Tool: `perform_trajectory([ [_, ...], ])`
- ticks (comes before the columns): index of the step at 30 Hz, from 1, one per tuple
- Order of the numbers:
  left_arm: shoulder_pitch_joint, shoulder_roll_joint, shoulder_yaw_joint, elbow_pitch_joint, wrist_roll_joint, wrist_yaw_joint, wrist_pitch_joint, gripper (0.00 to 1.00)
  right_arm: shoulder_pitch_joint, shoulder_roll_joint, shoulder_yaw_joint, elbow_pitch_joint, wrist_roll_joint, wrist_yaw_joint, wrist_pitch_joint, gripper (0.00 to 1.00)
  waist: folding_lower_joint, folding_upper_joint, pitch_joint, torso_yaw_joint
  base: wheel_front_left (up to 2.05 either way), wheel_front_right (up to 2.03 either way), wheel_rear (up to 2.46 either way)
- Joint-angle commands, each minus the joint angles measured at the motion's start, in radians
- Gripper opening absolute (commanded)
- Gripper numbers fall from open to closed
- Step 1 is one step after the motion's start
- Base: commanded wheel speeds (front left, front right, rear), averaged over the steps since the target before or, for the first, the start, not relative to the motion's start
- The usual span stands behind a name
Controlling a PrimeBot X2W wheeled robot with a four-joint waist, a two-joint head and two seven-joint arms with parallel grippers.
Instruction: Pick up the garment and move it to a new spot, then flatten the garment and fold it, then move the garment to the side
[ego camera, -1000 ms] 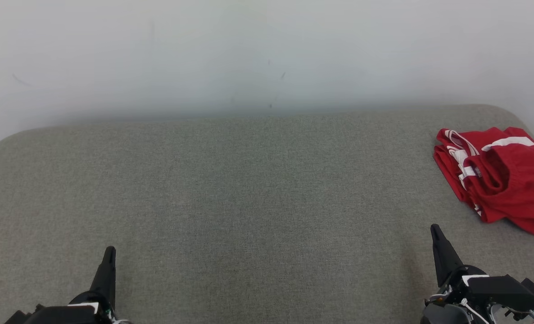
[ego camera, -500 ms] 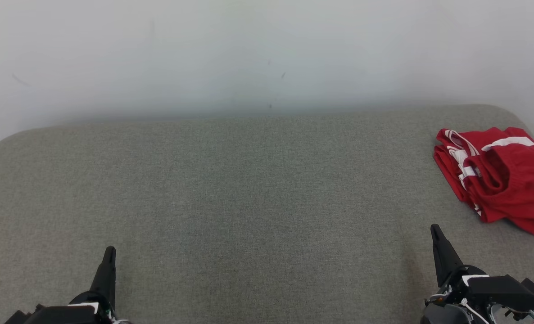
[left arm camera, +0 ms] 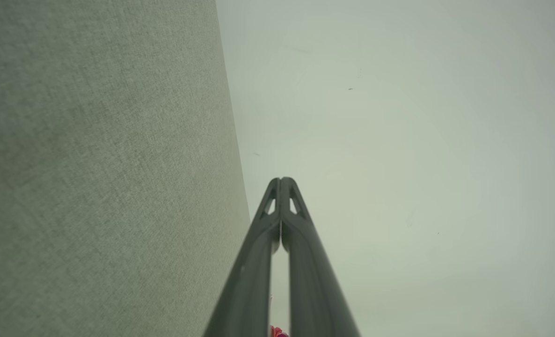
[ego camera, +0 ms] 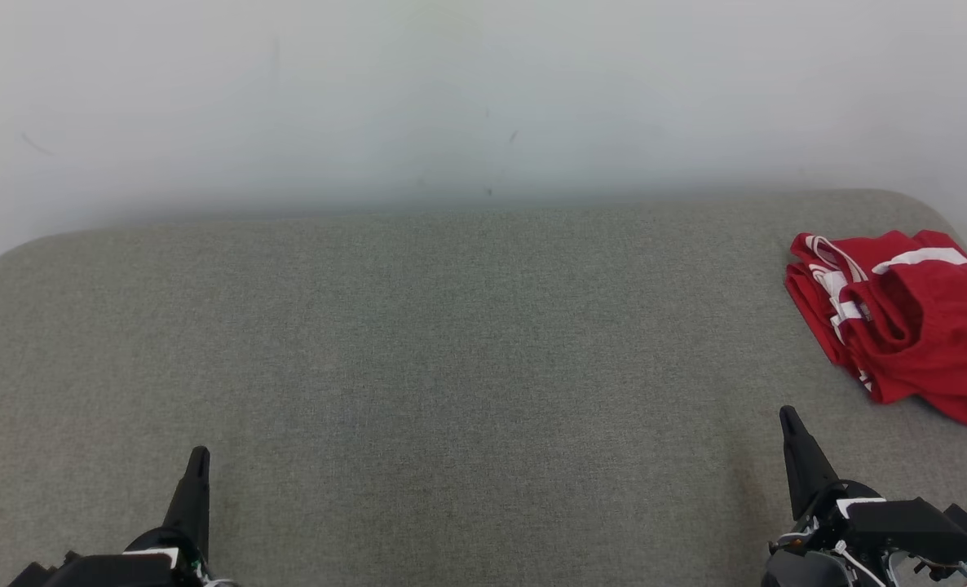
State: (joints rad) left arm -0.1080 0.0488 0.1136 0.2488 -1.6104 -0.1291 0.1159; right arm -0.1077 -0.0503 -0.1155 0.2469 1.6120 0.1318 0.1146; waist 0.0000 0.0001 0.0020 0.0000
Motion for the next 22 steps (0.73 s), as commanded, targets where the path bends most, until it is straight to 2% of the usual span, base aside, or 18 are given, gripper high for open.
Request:
perform_trajectory([
  [1,-0.008,0.003,0.003,-0.003,-0.004,-0.003,0.001,0.00,-0.007,0.000,0.000,-0.002,0.001,-0.002,0.003,0.00,0.0000,-0.0001,0.000,0.000,0.00,0.00,0.00],
  [22,-0.008,0.003,0.003,-0.003,-0.004,-0.003,0.001,0.00,-0.007,0.000,0.000,-0.002,0.001,-0.002,0.003,0.00,0.0000,-0.0001,0.000,0.000,0.00,0.00,0.00],
])
